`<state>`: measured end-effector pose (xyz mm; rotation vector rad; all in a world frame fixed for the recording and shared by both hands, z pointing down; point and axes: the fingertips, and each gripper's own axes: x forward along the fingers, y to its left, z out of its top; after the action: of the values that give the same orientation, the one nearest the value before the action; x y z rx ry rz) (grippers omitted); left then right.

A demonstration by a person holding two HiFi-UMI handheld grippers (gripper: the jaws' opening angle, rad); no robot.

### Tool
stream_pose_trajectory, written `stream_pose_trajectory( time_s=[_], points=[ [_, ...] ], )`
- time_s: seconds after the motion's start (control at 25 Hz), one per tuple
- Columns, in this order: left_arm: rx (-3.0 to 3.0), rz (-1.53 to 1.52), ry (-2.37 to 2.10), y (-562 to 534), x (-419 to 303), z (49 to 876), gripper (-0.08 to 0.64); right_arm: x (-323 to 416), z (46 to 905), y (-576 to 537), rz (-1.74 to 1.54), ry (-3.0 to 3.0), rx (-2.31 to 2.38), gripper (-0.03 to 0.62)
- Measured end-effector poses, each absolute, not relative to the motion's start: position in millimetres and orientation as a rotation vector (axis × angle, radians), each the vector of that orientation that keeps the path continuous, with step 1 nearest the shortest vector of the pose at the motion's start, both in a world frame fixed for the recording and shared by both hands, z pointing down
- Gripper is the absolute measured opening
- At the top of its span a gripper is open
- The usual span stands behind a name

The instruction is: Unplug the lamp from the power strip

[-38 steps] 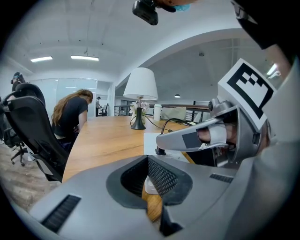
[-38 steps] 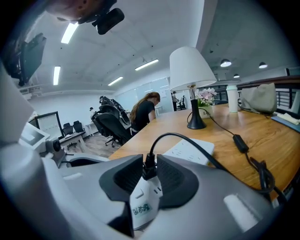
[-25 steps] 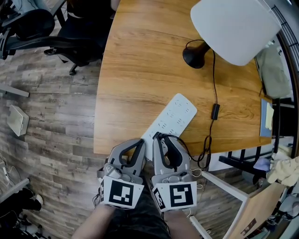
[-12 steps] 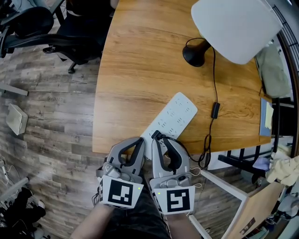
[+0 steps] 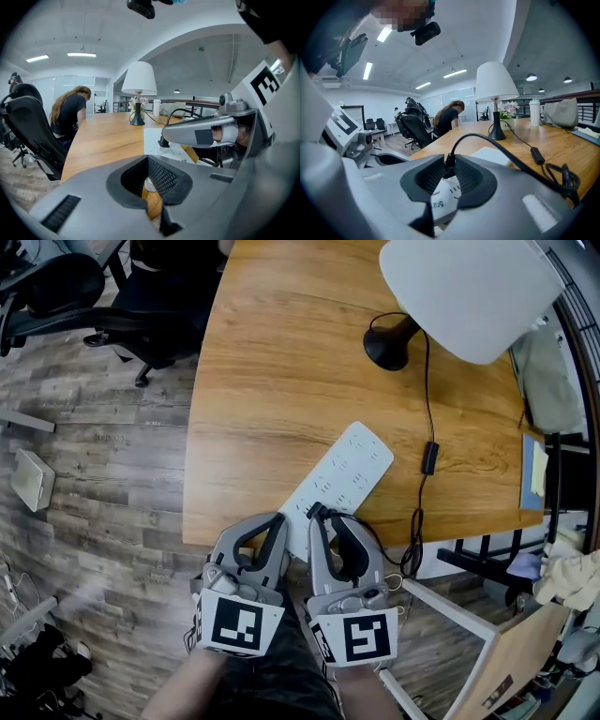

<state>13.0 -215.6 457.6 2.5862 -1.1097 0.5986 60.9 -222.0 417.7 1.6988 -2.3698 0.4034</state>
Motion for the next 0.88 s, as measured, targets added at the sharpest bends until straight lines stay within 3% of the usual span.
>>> stream_pose_trajectory(
  time_s=[0.88],
  points=[
    [2.621,0.502,-1.141,-221,20,432,-0.005,132,418,-211,0.466,-2.185,1.921,0.087]
  ],
)
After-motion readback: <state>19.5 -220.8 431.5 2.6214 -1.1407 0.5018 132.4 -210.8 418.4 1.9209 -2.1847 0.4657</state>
